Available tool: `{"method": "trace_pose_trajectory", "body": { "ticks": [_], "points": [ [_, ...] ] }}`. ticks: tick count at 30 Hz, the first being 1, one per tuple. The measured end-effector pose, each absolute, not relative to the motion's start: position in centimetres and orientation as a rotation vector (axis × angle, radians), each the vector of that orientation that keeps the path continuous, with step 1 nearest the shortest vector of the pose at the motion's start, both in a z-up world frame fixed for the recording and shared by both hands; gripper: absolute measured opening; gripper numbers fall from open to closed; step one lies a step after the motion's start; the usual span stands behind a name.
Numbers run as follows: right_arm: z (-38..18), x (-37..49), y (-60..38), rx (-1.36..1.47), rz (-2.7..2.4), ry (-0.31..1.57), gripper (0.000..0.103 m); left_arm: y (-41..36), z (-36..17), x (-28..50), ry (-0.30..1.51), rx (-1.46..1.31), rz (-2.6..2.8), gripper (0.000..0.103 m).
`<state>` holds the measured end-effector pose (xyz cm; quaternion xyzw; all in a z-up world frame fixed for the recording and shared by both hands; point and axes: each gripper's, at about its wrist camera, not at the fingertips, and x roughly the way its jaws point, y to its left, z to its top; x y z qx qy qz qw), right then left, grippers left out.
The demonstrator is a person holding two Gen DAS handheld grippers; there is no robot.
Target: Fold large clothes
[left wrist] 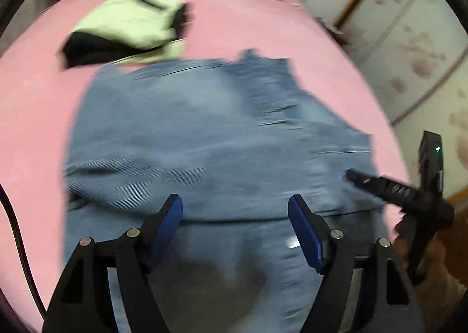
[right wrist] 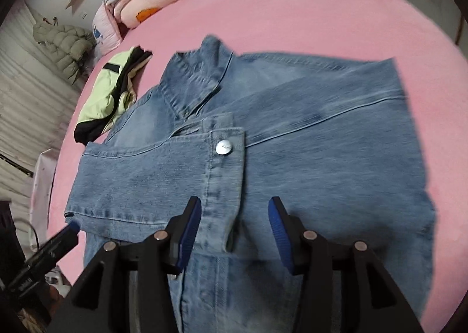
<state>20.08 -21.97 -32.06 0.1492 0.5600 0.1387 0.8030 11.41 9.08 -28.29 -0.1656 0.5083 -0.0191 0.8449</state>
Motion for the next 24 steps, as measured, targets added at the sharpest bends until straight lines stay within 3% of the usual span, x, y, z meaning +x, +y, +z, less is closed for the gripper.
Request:
{"method": "trace_pose_trajectory", "body": {
  "ticks": [5,12,20,21,23,24],
  "points": [
    [-35.9,22.2,-20.5,0.357,0.305,1.281,0.048,14.8,-30.9,10.3,1.081,-0.447,0.072,0.073],
    [-36.3,23.9,-17.5,0.323,0.374,1.242,0.050,17.2,-33.3,11.1,1.027,-0.642,-0.021,0.072],
    [-36.9,23.9,-15.8,0.239,0.327,1.203,0.050,17.7,-32.8,13.1,0.938,-0.537,0.014,0.072],
    [-36.8,23.8,-15.6,0.223,0.320,1.201,0.047,18.2,-32.8,13.3,0.932,-0.539,0.031,0.072],
    [-36.2,23.6,-15.1,0.175,0.322,1.195,0.022,19.3,-32.9,13.8,0.932,-0.531,0.078,0.071],
    [-35.7,23.6,-15.1,0.175,0.331,1.194,0.018,19.6,-33.0,14.0,0.936,-0.528,0.096,0.071]
  ]
}}
